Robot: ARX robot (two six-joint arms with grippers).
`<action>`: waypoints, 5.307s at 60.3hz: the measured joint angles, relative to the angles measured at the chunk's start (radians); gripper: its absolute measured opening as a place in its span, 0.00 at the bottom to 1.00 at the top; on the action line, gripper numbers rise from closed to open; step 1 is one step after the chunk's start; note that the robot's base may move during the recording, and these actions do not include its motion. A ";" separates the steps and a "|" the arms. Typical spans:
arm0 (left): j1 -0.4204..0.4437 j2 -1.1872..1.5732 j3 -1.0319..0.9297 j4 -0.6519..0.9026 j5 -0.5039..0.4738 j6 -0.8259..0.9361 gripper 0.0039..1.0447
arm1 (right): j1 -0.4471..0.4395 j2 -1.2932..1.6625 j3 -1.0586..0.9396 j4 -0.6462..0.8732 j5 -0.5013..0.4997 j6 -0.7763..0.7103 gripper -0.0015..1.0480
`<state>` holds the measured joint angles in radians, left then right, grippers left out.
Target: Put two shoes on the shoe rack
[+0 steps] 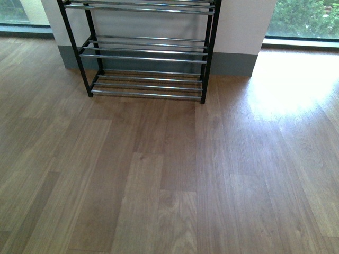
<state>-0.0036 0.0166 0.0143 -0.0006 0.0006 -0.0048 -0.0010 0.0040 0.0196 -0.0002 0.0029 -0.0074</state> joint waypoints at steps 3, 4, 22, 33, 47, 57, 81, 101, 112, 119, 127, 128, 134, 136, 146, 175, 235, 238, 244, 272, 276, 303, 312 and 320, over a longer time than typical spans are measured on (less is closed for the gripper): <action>0.000 0.000 0.000 0.000 0.000 0.000 0.91 | 0.000 0.000 0.000 0.000 0.000 0.000 0.91; 0.000 0.000 0.000 0.000 0.000 0.000 0.91 | 0.000 0.000 0.000 0.000 0.000 0.000 0.91; 0.000 0.000 0.000 0.000 0.000 0.000 0.91 | 0.000 0.000 0.000 0.000 -0.002 0.000 0.91; 0.000 0.000 0.000 0.000 0.000 0.000 0.91 | 0.000 0.000 0.000 0.000 -0.002 0.000 0.91; 0.000 0.000 0.000 0.000 -0.001 0.000 0.91 | 0.000 0.001 0.000 0.000 -0.003 0.000 0.91; 0.000 0.000 0.000 0.000 -0.001 0.000 0.91 | 0.000 0.000 0.000 0.000 -0.003 0.000 0.91; 0.000 0.000 0.000 0.000 -0.003 0.000 0.91 | 0.000 0.000 0.000 -0.001 -0.006 0.000 0.91; 0.000 0.000 0.000 0.000 0.000 0.000 0.91 | 0.000 0.000 0.000 -0.001 0.000 0.000 0.91; 0.000 0.000 0.000 0.000 0.000 0.000 0.91 | 0.000 0.000 0.000 -0.001 0.000 0.000 0.91; 0.000 0.000 0.000 0.000 0.000 0.000 0.91 | 0.000 0.000 0.000 -0.001 0.000 0.000 0.91; 0.000 0.000 0.000 0.000 -0.006 0.000 0.91 | 0.000 0.000 0.000 -0.001 -0.007 0.000 0.91; 0.000 0.000 0.000 0.000 -0.006 0.000 0.91 | 0.000 0.000 0.000 -0.001 -0.007 0.000 0.91; 0.000 0.000 0.000 0.000 -0.003 0.000 0.91 | 0.000 0.000 0.000 -0.001 -0.006 0.000 0.91; 0.000 0.000 0.000 0.000 -0.003 0.000 0.91 | 0.000 0.000 0.000 -0.001 -0.006 0.000 0.91; 0.000 0.000 0.000 0.000 -0.003 0.000 0.91 | 0.000 0.001 0.000 -0.001 -0.004 0.000 0.91; 0.000 0.000 0.000 0.000 -0.003 0.000 0.91 | 0.000 0.000 0.000 -0.001 -0.003 0.000 0.91; 0.001 0.000 0.000 0.000 0.003 0.000 0.91 | 0.000 0.000 0.000 -0.001 0.002 0.001 0.91; 0.001 0.000 0.000 0.000 0.000 0.000 0.91 | 0.000 0.000 0.000 -0.001 0.000 0.001 0.91; 0.001 0.000 0.000 0.000 -0.002 0.000 0.91 | 0.000 0.000 0.000 -0.001 -0.003 0.001 0.91; 0.001 0.000 0.000 0.000 -0.001 0.000 0.91 | 0.000 0.000 0.000 -0.001 -0.003 0.001 0.91; 0.001 0.000 0.000 0.000 -0.001 0.000 0.91 | 0.000 0.000 0.000 -0.001 -0.003 0.001 0.91; 0.001 0.000 0.000 0.000 -0.001 0.000 0.91 | 0.000 0.000 0.000 -0.001 -0.003 0.001 0.91; 0.001 0.000 0.000 0.000 -0.001 0.000 0.91 | 0.000 0.000 0.000 -0.001 -0.003 0.001 0.91; 0.001 0.000 0.000 0.000 -0.001 0.000 0.91 | 0.000 0.000 0.000 -0.001 -0.003 0.001 0.91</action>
<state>-0.0025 0.0162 0.0143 -0.0002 -0.0002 -0.0044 -0.0006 0.0036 0.0196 -0.0013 0.0002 -0.0067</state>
